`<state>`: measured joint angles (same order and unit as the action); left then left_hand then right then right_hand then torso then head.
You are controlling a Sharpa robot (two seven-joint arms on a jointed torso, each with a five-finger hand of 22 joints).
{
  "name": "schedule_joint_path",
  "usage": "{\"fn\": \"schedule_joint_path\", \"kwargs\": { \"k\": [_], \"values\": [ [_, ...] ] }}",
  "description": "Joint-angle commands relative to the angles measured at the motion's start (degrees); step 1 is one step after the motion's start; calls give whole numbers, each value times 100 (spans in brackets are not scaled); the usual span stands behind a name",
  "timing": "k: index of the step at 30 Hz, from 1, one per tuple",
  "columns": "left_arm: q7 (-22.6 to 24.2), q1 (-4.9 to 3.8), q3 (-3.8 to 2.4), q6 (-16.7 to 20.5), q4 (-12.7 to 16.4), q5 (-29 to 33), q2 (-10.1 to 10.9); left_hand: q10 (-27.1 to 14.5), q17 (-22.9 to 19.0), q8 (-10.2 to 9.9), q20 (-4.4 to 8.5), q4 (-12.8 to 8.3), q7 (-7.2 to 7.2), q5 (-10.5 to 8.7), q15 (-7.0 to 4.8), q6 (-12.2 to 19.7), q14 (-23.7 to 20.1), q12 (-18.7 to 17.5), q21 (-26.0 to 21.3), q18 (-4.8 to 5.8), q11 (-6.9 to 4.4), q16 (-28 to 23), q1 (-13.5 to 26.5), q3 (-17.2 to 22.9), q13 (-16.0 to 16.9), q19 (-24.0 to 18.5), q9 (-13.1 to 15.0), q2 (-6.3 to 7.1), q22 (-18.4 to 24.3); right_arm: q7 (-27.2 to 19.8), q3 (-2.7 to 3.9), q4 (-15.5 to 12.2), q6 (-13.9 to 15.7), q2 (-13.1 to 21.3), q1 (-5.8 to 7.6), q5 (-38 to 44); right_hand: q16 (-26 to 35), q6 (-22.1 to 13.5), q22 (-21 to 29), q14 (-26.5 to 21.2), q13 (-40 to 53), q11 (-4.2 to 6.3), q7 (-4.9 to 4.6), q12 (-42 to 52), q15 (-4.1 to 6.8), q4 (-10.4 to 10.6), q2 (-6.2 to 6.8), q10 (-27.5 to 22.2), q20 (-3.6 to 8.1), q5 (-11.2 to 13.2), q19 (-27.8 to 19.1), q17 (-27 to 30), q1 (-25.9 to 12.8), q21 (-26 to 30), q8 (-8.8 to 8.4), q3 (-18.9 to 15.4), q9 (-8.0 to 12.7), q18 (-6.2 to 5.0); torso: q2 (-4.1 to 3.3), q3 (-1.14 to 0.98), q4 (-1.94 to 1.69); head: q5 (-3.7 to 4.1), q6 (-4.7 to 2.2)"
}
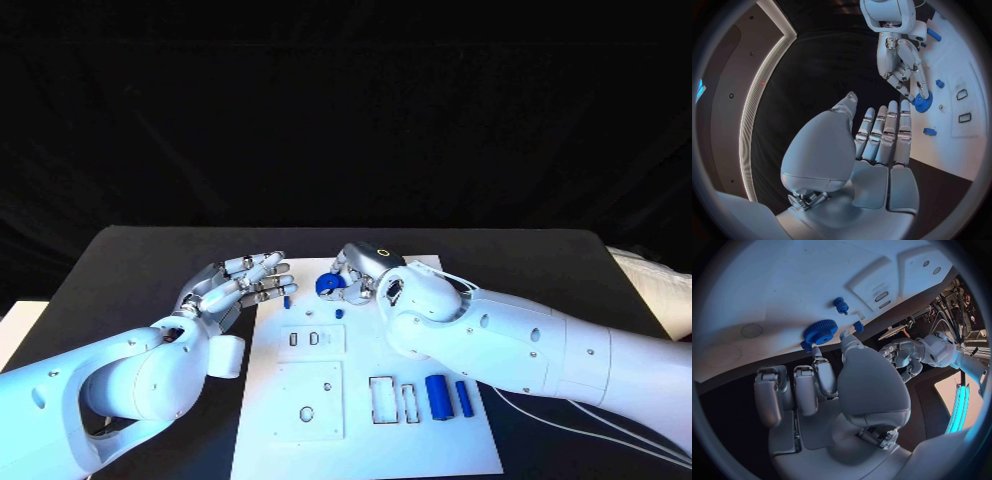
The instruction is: Assemble the parts on the task board
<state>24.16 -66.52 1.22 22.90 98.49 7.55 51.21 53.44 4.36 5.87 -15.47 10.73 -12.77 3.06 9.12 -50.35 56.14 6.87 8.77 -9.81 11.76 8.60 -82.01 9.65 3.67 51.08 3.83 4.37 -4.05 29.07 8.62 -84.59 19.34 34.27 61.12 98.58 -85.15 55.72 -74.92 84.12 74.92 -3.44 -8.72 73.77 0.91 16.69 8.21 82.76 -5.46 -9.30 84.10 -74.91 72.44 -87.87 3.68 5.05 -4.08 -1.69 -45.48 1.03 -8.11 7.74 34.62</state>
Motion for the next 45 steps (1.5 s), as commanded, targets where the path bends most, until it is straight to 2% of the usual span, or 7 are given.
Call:
{"fn": "schedule_joint_path", "kwargs": {
  "k": [1, 4, 9, 16, 19, 27, 45],
  "values": [
    [47, -6, -5, -113, 11, 9, 1, -35, -8, -27, 1, -37, -170, -27, 26, 14, -1, -12, -36, -54, -6, -36, -25, -2, -4, 30, -5, -38, 7, -193, 1, -78, 402, 86, -32, -198, -24, 58, -965, 416, 414, -2, 32, 68, -26, -13, -112, 43, -29, -164, 206, -679, 32, 11, 20, -2, -10, 37, 2, -7, 4, 2, -15],
    [58, -6, -5, -105, 1, -11, 16, -35, -8, -27, 1, -37, -170, -27, 26, 14, -1, -12, -36, -54, -6, -36, -25, -2, -4, 30, -5, -38, 7, -830, 33, -219, 749, 297, -67, -589, -34, 78, -986, 421, 434, 7, 39, 94, -17, -64, -196, 58, -21, -221, 222, -697, 158, 1, 16, 45, -11, 42, 10, -17, 17, -10, -30],
    [71, -6, -4, -106, -23, -109, 32, -36, -9, -27, 1, -41, -171, -27, 27, 14, -1, -13, -38, -54, -5, -37, -25, -1, -4, 31, -5, -39, 7, -1998, 119, -507, 743, 899, -90, -1507, -79, 116, -1064, 438, 500, 17, 41, 179, -7, -321, -301, 97, -8, -213, 276, -775, 561, -31, 12, 172, -9, 60, 24, -19, 45, 5, -76],
    [71, -4, -3, -130, -94, -151, 29, -37, -9, -27, 1, -46, -171, -27, 27, 14, 0, -13, -40, -55, -5, -38, -26, 1, -4, 32, -5, -41, 8, -3254, 188, -626, 391, 1905, -73, -2913, -84, 182, -1053, 436, 489, 21, 33, 140, -3, -907, -139, 68, 0, -123, 262, -787, 1176, -26, 11, 279, -5, 57, 99, -67, 203, -86, -93],
    [64, -3, -3, -138, -117, -155, 16, -37, -9, -27, 1, -46, -171, -27, 27, 14, 0, -13, -40, -55, -5, -38, -26, 1, -4, 32, -5, -41, 8, -3416, 194, -573, 312, 2165, -76, -3061, -80, 190, -1049, 434, 479, 20, 34, 122, -4, -968, -107, 60, -2, -148, 259, -783, 1208, -24, 11, 273, -4, 56, 106, -85, 224, -76, -101],
    [61, 0, -2, -158, -137, -158, 2, -37, -8, -26, 1, -58, -170, -27, 25, 10, 7, -13, -42, -56, -5, -36, -31, 7, -4, 37, -4, -45, 8, -3521, 197, -343, 276, 2471, -218, -2962, -75, 183, -1041, 431, 459, 17, 31, 91, -6, -989, -81, 46, -4, -149, 252, -774, 1196, -20, 4, 253, 0, 54, 115, -100, 243, -27, -85],
    [62, 5, -1, -168, -161, -158, -17, -37, -8, -26, 1, -58, -170, -27, 25, 10, 7, -13, -42, -56, -5, -36, -31, 7, -4, 37, -4, -45, 8, -3338, 199, 211, 363, 2264, -409, -2801, -73, 151, -1036, 431, 452, 10, 19, 75, -13, -1063, -178, 42, -10, -51, 246, -775, 1237, -17, -2, 312, 10, 52, 100, -93, 224, -5, -43]
  ]
}}
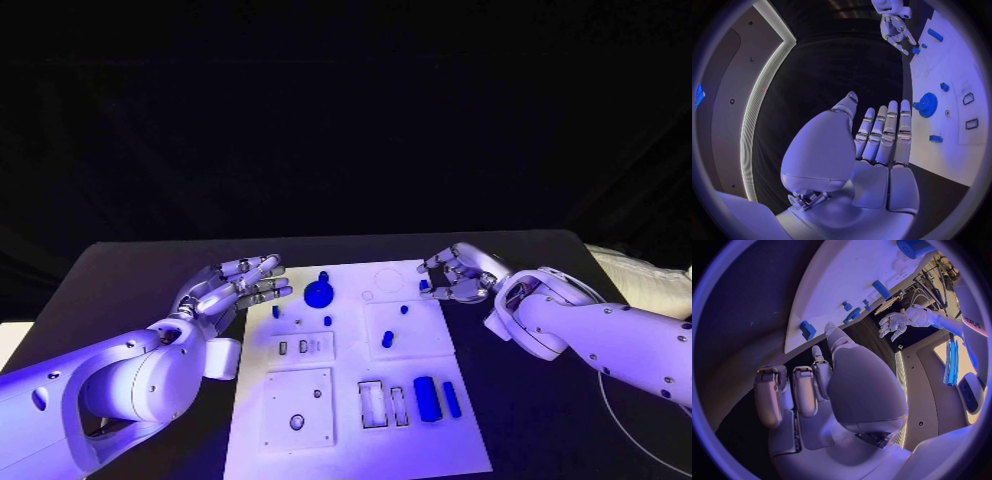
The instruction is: Assemble the parts on the task board
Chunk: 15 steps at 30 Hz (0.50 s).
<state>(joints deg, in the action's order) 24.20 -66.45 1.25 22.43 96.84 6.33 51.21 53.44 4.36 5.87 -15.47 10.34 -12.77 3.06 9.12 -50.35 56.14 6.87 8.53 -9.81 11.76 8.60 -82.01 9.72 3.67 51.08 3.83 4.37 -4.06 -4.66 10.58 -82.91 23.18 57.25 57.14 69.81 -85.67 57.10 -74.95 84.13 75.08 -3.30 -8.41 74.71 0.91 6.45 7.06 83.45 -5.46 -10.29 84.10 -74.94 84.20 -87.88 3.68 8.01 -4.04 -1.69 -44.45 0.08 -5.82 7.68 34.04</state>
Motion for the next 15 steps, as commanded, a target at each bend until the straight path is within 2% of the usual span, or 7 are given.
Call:
{"fn": "schedule_joint_path", "kwargs": {
  "k": [1, 10, 15],
  "values": [
    [58, -2, -4, -122, 3, -36, -19, -37, -9, -26, 1, -20, -170, -27, 25, 10, 7, -13, -18, -56, -6, -36, -31, 1, -4, 37, -5, -45, 9, 42, 2, 61, -25, -49, -12, 84, -20, 16, -1030, 430, 437, -5, -15, -18, -14, -57, -82, -26, -11, 79, 244, -772, 73, -16, -1, 34, 6, 51, -1, 2, -5, 1, 18],
    [52, 0, -4, -123, -5, -36, -22, -37, -9, -26, 1, -20, -170, -27, 25, 10, 7, -13, -18, -56, -6, -36, -31, 1, -4, 37, -5, -45, 9, 77, 2, 219, -73, -133, -18, 167, -23, 85, -1033, 432, 449, -3, -15, -5, -14, -161, -187, -17, -14, 182, 244, -781, 133, -16, 18, 176, -1, 52, 4, 1, 10, -15, 45],
    [52, 0, -4, -127, -4, -36, -26, -37, -9, -26, 1, -20, -170, -27, 25, 10, 7, -13, -18, -56, -6, -36, -31, 1, -4, 37, -5, -45, 9, 107, 2, 323, -102, -180, -26, 191, -27, 119, -1034, 434, 455, 0, -12, 2, -12, -200, -219, -12, -13, 242, 245, -790, 136, -16, 18, 243, -2, 52, 1, 1, 1, -8, 60]
  ]
}}
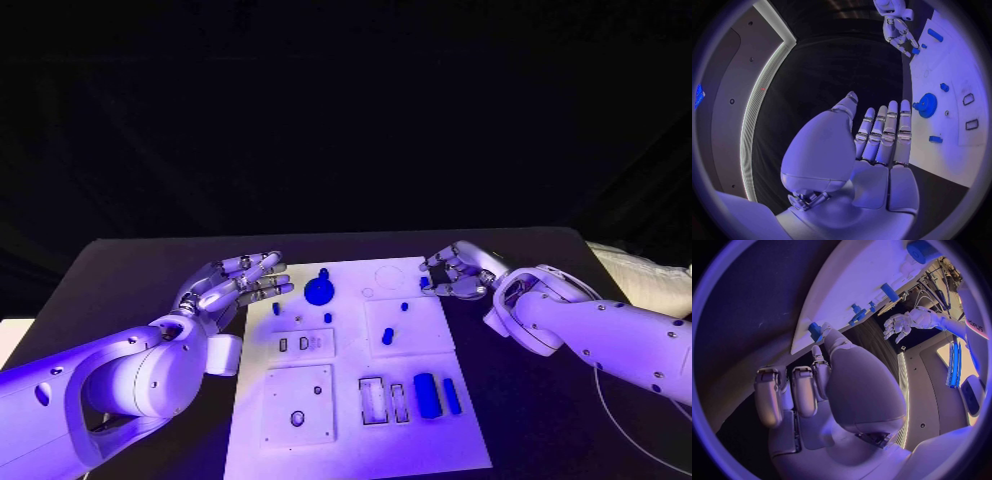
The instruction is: Assemble the parts on the task board
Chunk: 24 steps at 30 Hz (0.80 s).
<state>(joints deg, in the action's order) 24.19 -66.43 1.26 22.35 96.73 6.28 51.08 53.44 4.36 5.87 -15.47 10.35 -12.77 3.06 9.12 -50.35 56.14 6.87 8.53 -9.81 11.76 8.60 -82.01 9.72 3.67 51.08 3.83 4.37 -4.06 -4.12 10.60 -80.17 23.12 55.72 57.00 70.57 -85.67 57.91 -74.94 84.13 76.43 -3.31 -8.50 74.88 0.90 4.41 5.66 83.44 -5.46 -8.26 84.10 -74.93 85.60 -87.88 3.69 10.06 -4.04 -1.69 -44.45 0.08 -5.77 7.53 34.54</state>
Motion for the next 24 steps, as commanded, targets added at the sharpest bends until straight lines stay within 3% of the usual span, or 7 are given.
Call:
{"fn": "schedule_joint_path", "kwargs": {
  "k": [1, 24],
  "values": [
    [52, -1, -4, -120, 7, -32, -14, -37, -9, -26, 1, -20, -170, -27, 25, 10, 7, -13, -18, -56, -6, -36, -31, 0, -4, 37, -4, -45, 9, 58, 1, 72, -101, -38, -15, 114, -28, 40, -1034, 434, 321, 1, -2, -15, -11, 3, -81, -11, -13, 44, 245, -791, -6, -16, 18, 43, -2, 51, 5, 2, -4, 9, 10],
    [14, 3, -4, -130, 1, -32, -29, -37, -9, -24, 1, -44, -167, -27, 24, 5, 14, -12, -26, -56, -7, -38, -36, 12, -4, 46, -3, -57, 11, 25, 0, 204, -248, -141, -84, 104, -27, 216, -1036, 434, 332, 30, 36, -5, 9, -54, -134, -5, 0, 62, 244, -793, -69, -16, 53, 179, -18, 51, 9, -3, -7, -3, 58]
  ]
}}
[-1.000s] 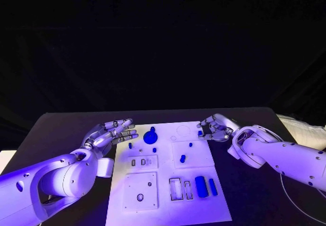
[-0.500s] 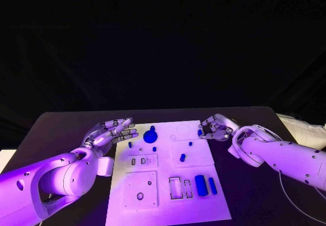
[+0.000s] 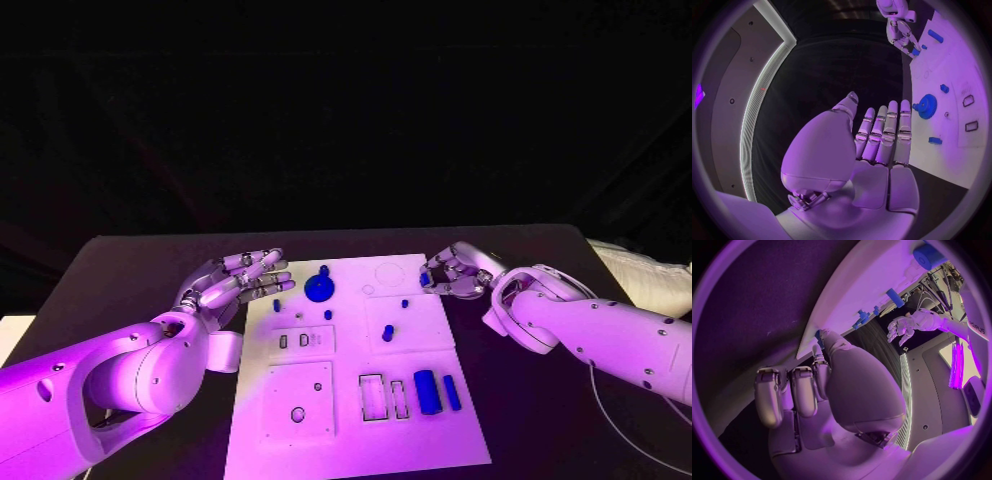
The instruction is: Assemble the parts on the task board
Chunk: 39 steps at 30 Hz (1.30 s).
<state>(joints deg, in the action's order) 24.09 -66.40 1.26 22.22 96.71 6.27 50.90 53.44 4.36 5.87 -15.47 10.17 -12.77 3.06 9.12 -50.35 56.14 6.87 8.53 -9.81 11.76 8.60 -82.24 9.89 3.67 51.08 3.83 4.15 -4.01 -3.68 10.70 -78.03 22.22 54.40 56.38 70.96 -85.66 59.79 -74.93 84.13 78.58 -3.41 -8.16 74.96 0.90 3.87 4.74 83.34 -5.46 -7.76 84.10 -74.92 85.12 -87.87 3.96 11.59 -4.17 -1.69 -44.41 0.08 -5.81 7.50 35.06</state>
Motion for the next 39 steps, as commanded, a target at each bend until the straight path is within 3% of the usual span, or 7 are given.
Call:
{"fn": "schedule_joint_path", "kwargs": {
  "k": [1, 13, 24, 31, 39],
  "values": [
    [24, 0, -4, -117, 2, -30, -10, -37, -9, -24, 1, -27, -167, -27, 24, 5, 14, -12, -26, -57, -7, -38, -14, -5, -4, 46, -4, -35, 6, -17, -11, -12, -159, -9, -24, 65, -27, 28, -1037, 434, 116, 39, 2, -13, 10, 1, -42, 5, 0, 12, 244, -794, -21, -16, 25, 26, -5, 51, 4, -1, -3, -1, 6],
    [6, 2, -3, -120, -4, -30, -17, -36, -10, -23, 2, -45, -165, -27, 23, 2, 17, -12, -31, -57, -8, -39, -22, 5, -3, 52, -3, -46, 6, -32, -11, -10, -171, -30, -28, 64, -32, 81, -1047, 436, 127, 50, 15, 2, 20, -7, -65, 16, 9, -12, 251, -804, -68, -19, 25, 77, -5, 53, 2, -3, 4, -12, 28],
    [-6, 4, -3, -113, -19, -30, -24, -35, -10, -23, 2, -57, -162, -27, 22, 0, 18, -11, -33, -57, -10, -41, -28, 12, -3, 55, -3, -52, 7, -108, -11, -7, -156, -48, -31, 54, -25, 458, -1050, 435, 136, 152, 142, 2, 103, -90, -181, 24, 74, -147, 252, -799, -134, -19, 147, 293, -57, 53, 6, -3, 4, -16, 40],
    [-13, 4, -3, -104, -39, -30, -21, -34, -10, -22, 2, -63, -161, -27, 22, -1, 18, -11, -35, -57, -11, -41, -32, 15, -3, 56, -3, -56, 7, -105, -10, -16, 39, -38, -32, 39, -5, 729, -1047, 429, 114, 247, 257, -38, 181, -150, -314, 27, 144, -210, 249, -774, -184, -16, 275, 435, -117, 52, 5, -5, -4, -16, 51],
    [-16, 4, -2, -100, -40, -30, -17, -33, -11, -22, 3, -83, -160, -27, 21, -3, 21, -10, -39, -58, -12, -43, -43, 25, -3, 60, -3, -63, 7, -44, 0, -144, 273, -38, -32, -11, -9, 758, -1045, 432, 98, 275, 282, -67, 209, -195, -372, 26, 177, -187, 247, -786, -208, -15, 298, 513, -138, 52, 11, -2, 3, -20, 45]
  ]
}}
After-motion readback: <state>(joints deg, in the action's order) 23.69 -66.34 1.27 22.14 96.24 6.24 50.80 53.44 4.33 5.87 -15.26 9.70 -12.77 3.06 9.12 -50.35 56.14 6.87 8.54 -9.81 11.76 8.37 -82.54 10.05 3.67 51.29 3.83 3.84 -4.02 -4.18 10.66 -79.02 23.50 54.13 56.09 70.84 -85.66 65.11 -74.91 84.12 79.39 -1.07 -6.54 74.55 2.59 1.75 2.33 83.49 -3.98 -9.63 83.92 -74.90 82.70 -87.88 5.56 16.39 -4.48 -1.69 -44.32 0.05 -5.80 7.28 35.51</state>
